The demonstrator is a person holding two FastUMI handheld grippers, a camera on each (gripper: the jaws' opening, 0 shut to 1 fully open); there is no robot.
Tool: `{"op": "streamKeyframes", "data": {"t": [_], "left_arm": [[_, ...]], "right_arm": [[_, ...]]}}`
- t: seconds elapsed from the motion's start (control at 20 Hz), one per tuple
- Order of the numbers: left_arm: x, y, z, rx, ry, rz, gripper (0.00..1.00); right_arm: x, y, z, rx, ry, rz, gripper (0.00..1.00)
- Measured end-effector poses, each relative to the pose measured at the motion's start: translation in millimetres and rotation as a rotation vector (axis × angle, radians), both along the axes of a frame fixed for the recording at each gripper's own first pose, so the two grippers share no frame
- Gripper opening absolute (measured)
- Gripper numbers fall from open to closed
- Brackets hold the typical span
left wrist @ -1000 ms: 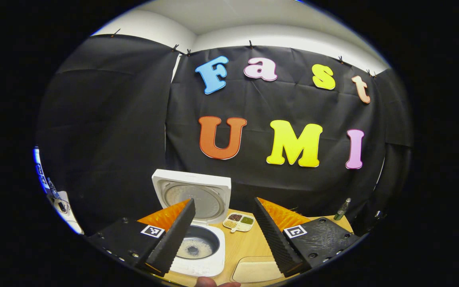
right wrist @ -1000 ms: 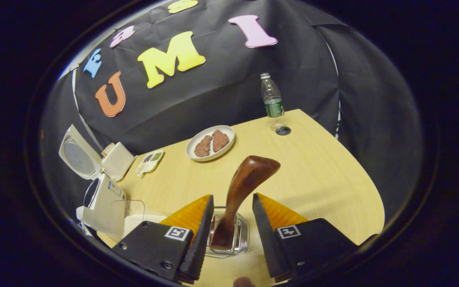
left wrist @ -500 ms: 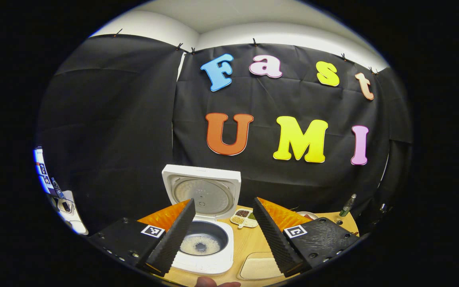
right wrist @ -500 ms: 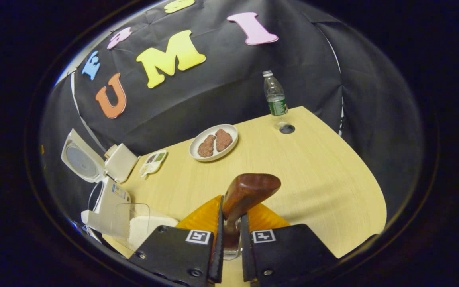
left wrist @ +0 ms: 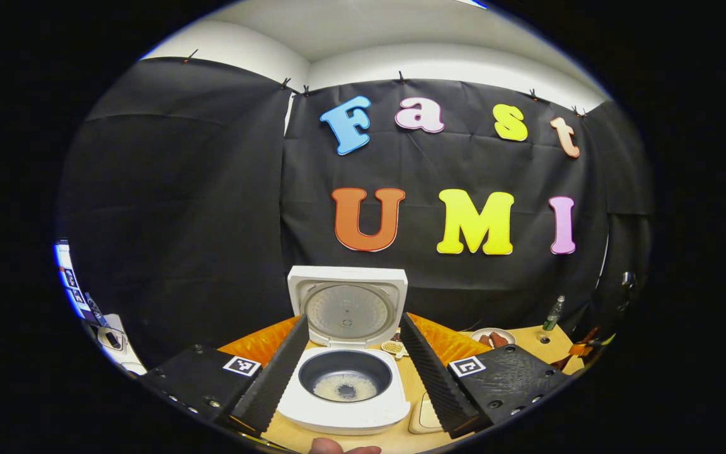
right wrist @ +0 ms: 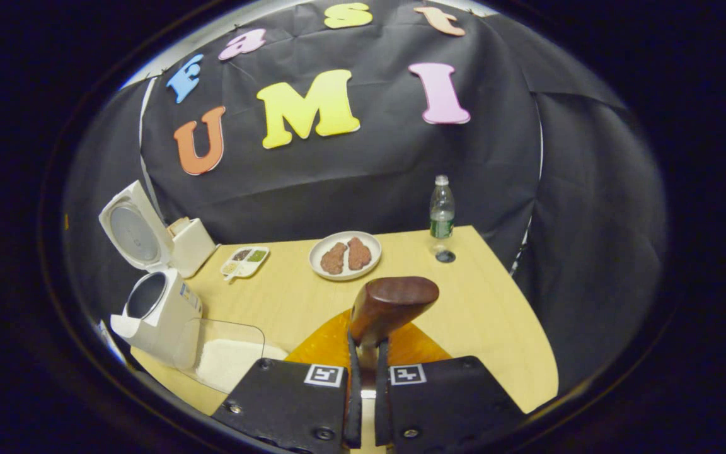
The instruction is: Close the left gripper, press the button to open the rice cooker; take a wooden spoon from the chopstick holder with the right hand, scoop a spoonful of rice and pour it into the rice cooker, then put the wooden spoon back into the chopstick holder.
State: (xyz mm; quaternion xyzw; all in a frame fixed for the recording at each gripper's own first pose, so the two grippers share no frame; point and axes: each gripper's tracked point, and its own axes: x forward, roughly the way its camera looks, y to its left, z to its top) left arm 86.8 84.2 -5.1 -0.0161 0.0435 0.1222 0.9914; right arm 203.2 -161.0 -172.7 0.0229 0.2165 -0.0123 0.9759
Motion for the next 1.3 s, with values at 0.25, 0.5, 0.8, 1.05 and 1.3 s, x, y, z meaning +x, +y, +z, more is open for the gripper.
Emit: {"op": "streamKeyframes", "data": {"t": [0.25, 0.5, 0.8, 1.05, 1.3], "left_arm": [[-9, 14, -12, -0.009, -0.004, -0.042, 0.93], [-23, 26, -24, 0.003, 0.014, -0.056, 0.93], [-44, 45, -27, 0.001, 0.037, -0.026, 0.93], [-60, 59, -37, -0.013, 0.074, 0.009, 0.93], [-77, 69, -55, -0.022, 0.136, 0.034, 0.94]], "right_arm": [[-13, 43, 42, -0.057, -0.048, 0.03, 0.13], [-13, 123, 54, -0.087, -0.086, 0.143, 0.13], [-16, 207, 5, -0.156, -0.037, 0.304, 0.13], [-12, 216, -57, -0.279, 0.022, 0.31, 0.13], [-12, 216, -92, -0.384, 0.036, 0.295, 0.15]]}}
